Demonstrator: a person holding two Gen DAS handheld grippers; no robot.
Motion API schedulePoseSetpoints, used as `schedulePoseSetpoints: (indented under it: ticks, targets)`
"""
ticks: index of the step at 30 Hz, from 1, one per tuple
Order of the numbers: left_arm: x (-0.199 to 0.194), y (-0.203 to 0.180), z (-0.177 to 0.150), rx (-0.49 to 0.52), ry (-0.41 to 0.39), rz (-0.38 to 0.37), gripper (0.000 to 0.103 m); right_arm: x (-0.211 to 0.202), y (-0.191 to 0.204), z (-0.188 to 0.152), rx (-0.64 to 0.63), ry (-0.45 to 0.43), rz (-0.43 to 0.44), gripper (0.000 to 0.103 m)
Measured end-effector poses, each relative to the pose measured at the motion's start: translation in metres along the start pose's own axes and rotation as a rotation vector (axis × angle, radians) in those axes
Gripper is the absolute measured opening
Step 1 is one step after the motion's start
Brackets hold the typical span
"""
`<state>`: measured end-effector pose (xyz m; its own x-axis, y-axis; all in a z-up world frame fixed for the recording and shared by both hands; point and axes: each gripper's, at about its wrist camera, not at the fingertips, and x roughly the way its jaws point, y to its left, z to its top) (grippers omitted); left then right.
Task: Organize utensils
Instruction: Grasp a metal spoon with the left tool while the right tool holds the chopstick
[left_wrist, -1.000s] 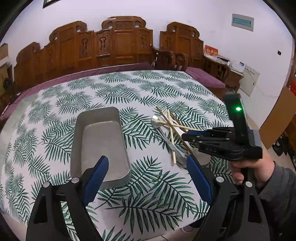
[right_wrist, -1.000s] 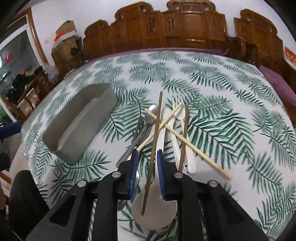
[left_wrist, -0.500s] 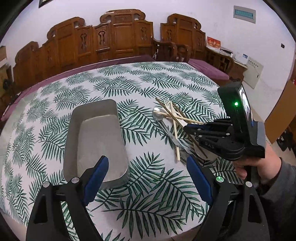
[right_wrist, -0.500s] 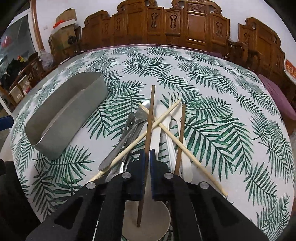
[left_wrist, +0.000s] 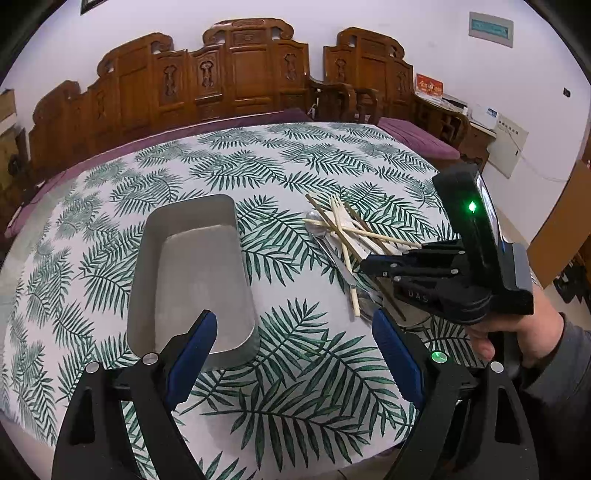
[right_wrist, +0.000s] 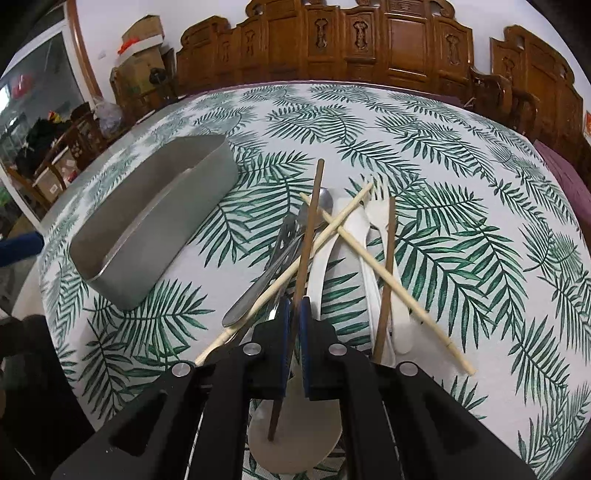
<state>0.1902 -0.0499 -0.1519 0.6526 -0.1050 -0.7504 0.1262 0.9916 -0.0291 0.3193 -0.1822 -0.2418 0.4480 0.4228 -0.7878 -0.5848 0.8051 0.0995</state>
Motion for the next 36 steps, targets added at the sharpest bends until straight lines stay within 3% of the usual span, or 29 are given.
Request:
schedulePoseSetpoints:
  ticks: [6, 19, 25, 30, 36]
  targets:
    - [0.003, 0.000, 0.011, 0.006, -0.004, -0.004, 0.082, 0.019, 0.008, 0.000, -0.060, 0.050, -0.092, 0.007]
    - [0.024, -0.007, 0.026, 0.009, -0.001, -0.017, 0.082, -0.024, -0.024, 0.008, 0.092, -0.091, 0.033, 0.006]
    - [0.051, -0.019, 0.036, 0.006, 0.033, -0.054, 0.069, -0.041, -0.043, 0.008, 0.145, -0.150, 0.051, 0.006]
    - [0.086, -0.024, 0.040, -0.029, 0.100, -0.088, 0.050, -0.040, -0.058, 0.007, 0.187, -0.147, 0.047, 0.006]
    - [0.122, -0.023, 0.054, -0.081, 0.153, -0.085, 0.038, -0.035, -0.057, 0.008, 0.182, -0.145, 0.048, 0.006]
